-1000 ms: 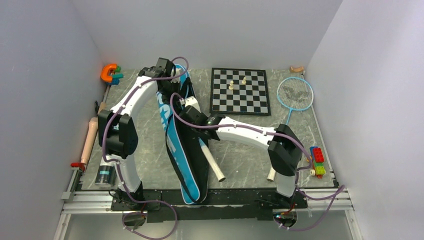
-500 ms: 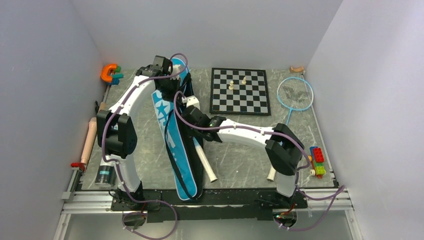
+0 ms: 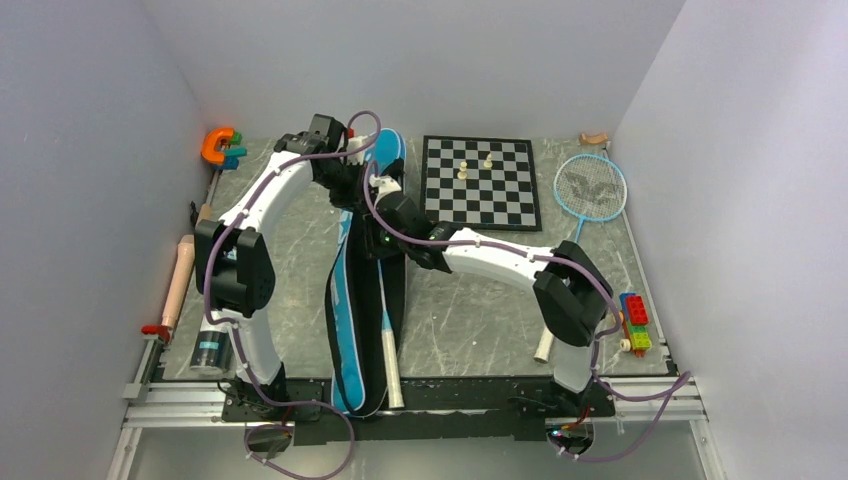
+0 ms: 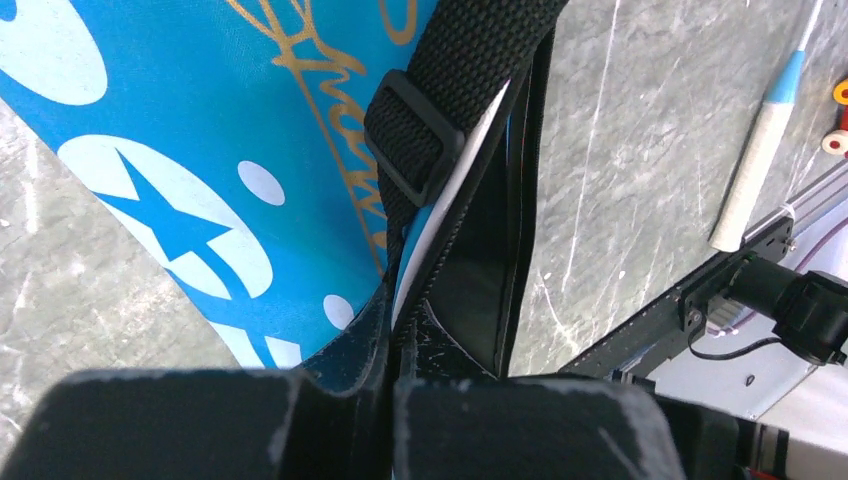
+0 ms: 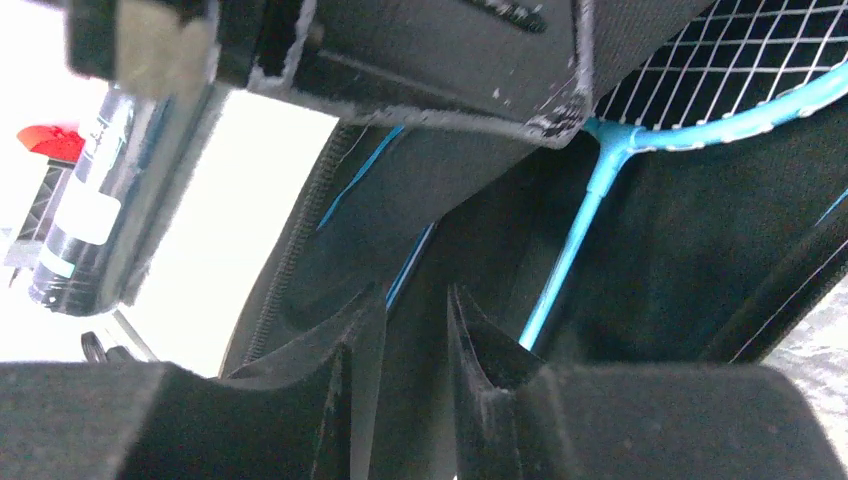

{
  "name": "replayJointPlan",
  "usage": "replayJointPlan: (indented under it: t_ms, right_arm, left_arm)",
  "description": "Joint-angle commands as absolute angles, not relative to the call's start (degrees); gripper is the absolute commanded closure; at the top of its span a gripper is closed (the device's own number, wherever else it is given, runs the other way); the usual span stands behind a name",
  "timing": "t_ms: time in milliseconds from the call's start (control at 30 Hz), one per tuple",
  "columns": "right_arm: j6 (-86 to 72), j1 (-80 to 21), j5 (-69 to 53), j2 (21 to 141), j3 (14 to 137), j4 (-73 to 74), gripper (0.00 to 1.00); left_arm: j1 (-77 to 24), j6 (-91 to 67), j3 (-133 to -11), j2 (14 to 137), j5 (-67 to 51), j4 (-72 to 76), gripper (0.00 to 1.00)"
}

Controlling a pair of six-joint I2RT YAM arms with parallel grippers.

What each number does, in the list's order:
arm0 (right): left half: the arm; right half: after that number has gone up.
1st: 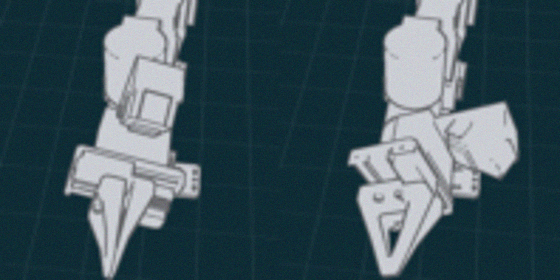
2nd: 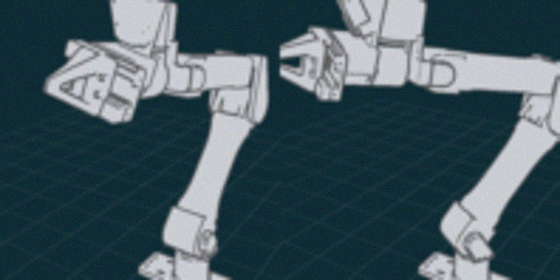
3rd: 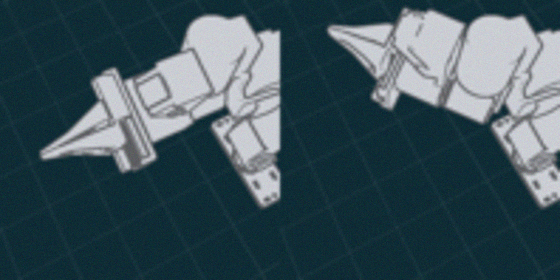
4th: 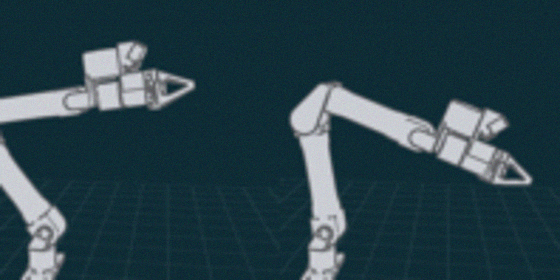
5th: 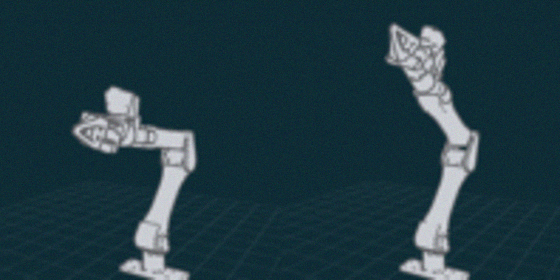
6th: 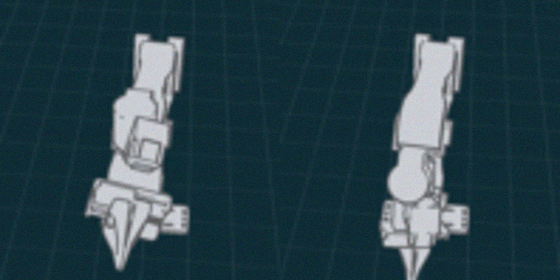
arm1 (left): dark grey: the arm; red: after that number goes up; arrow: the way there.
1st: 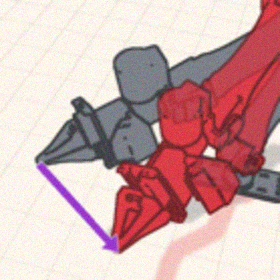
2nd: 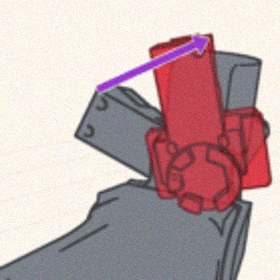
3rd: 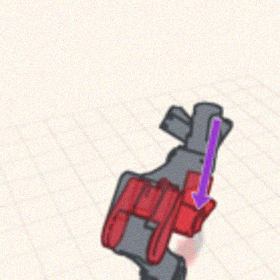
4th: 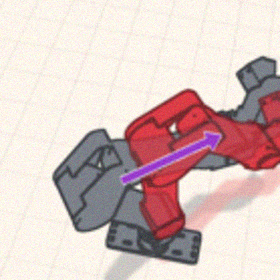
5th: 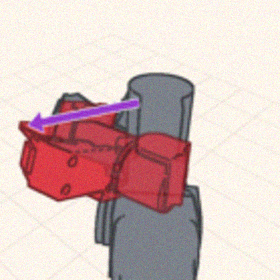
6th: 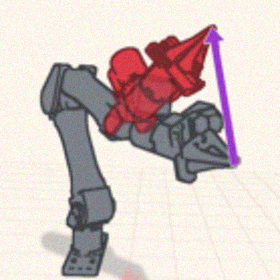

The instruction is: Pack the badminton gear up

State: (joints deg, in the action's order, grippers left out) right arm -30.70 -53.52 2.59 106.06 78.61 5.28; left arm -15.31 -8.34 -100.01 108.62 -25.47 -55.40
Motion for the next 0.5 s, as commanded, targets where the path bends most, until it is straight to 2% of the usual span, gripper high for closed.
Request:
replayJointPlan:
  t_ms: [0, 67, 200, 367, 467]
  right_arm:
    - [-31.6, -51.3, -2.0, 102.1, 77.2, 0.6, 0.67]
    - [-31.6, -50.1, -1.2, 99.1, 76.3, 1.7, 0.62]
    - [-32.2, -46.2, 5.0, 91.4, 73.8, 6.5, 0.43]
    - [-33.5, -38.4, 16.2, 86.5, 75.5, 21.7, 0.21]
    - [-35.3, -30.9, 18.5, 84.4, 74.5, 28.8, 0.19]
  left_arm:
    - [-15.2, -9.0, -102.1, 107.8, -30.3, -56.0, 1.00]
    - [-14.7, -8.9, -102.1, 107.5, -30.3, -56.1, 1.00]
    - [-12.9, -8.9, -102.1, 107.0, -31.4, -56.3, 1.00]
    - [-10.8, -8.6, -102.7, 107.1, -32.2, -57.2, 1.00]
    - [-10.6, -7.7, -103.6, 107.2, -31.4, -58.4, 1.00]
